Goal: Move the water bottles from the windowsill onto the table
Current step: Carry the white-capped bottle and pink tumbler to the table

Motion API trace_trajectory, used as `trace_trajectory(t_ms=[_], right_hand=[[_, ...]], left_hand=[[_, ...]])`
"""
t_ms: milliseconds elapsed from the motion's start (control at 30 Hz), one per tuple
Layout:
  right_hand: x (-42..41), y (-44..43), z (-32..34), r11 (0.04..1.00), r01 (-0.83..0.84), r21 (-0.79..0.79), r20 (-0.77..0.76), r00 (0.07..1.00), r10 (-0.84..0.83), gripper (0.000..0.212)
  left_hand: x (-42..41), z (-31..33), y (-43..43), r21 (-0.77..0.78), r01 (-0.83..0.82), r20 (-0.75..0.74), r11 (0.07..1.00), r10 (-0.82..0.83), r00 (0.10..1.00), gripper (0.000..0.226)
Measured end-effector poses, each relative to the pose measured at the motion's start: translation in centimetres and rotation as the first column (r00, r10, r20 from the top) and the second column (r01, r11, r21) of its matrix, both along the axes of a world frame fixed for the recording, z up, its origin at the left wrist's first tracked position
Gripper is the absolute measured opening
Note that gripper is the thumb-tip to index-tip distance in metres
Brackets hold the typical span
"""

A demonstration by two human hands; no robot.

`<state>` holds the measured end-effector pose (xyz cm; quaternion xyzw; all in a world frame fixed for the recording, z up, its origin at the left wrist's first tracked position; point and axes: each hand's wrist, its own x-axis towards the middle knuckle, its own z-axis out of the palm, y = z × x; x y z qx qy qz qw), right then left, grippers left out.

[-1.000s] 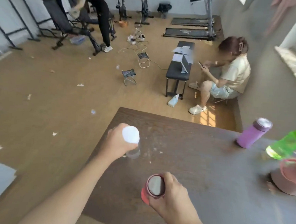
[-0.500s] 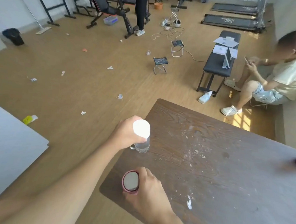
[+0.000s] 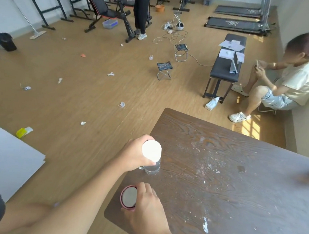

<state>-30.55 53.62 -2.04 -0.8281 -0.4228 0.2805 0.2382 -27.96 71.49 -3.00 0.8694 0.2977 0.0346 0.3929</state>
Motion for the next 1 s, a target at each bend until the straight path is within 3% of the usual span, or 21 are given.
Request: trace_trajectory(t_ms=[500,633,733,867,1000], right_hand=[[-0.6,2.2,-0.5,0.994,0.038,-0.106,0.009,0.999,-0.038,0.051],[-0.5,1.5,-0.7,0.988,0.031,-0.149,-0.065,0.997,-0.041,0.072],[0.5,0.1,-0.7,0.983,0.062,-0.173,-0.085,0.993,-0.078,0.081],[4.2,-4.5,0.5,0.983,0.138,-0.118,-0.094,0.984,-0.149,0.078],[10.0,-11.4,2.5,0.97,0.24,-0.043,-0.001,0.971,-0.24,0.079]], left_hand=[[0.0,0.2,-0.1,-0.014,0.126,-0.121,0.992,-0.127,0.985,0.074],[0.1,1.1,0.0,-0.048,0.129,-0.196,0.991,-0.136,0.971,0.095],[1.3,2.8,-0.3,-0.055,0.14,-0.166,0.989,-0.147,0.975,0.108],[5.6,6.3,-3.1,0.068,0.244,-0.099,0.967,-0.237,0.966,0.101],[11.3,8.9,-8.9,0.125,0.346,-0.042,0.93,-0.343,0.938,0.091]])
